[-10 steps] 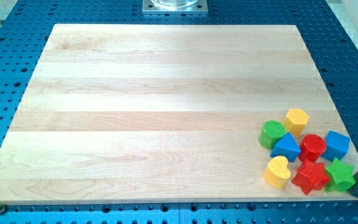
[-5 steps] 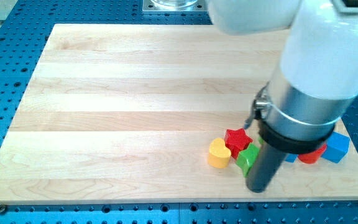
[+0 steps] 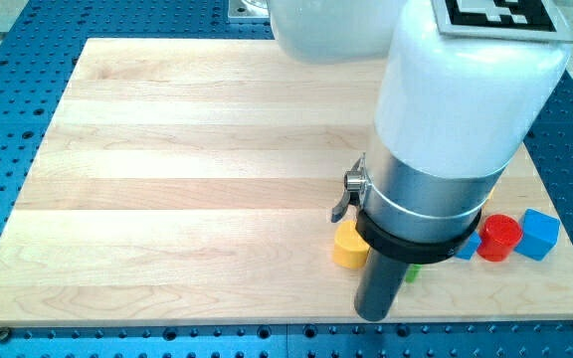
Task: Place the both stars at the top left of the green circle
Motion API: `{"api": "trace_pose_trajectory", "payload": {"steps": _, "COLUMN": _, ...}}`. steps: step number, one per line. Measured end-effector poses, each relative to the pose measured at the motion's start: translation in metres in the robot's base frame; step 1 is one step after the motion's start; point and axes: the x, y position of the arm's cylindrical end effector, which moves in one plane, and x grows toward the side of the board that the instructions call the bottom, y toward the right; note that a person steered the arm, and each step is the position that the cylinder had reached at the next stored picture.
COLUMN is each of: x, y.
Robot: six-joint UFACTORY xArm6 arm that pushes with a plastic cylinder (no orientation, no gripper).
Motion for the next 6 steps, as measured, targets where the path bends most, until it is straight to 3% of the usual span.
{"api": "trace_pose_trajectory", "payload": {"steps": 2, "x": -0.019, "y": 0.047}}
{"api": "trace_pose_trajectory", "payload": {"steps": 4, "x": -0.033, "y": 0.043}}
{"api": "trace_pose_trajectory", "payload": {"steps": 5, "x": -0.122, "y": 0.031}}
{"api": "trace_pose_trajectory", "payload": {"steps": 6, "x": -0.181, "y": -0.001}}
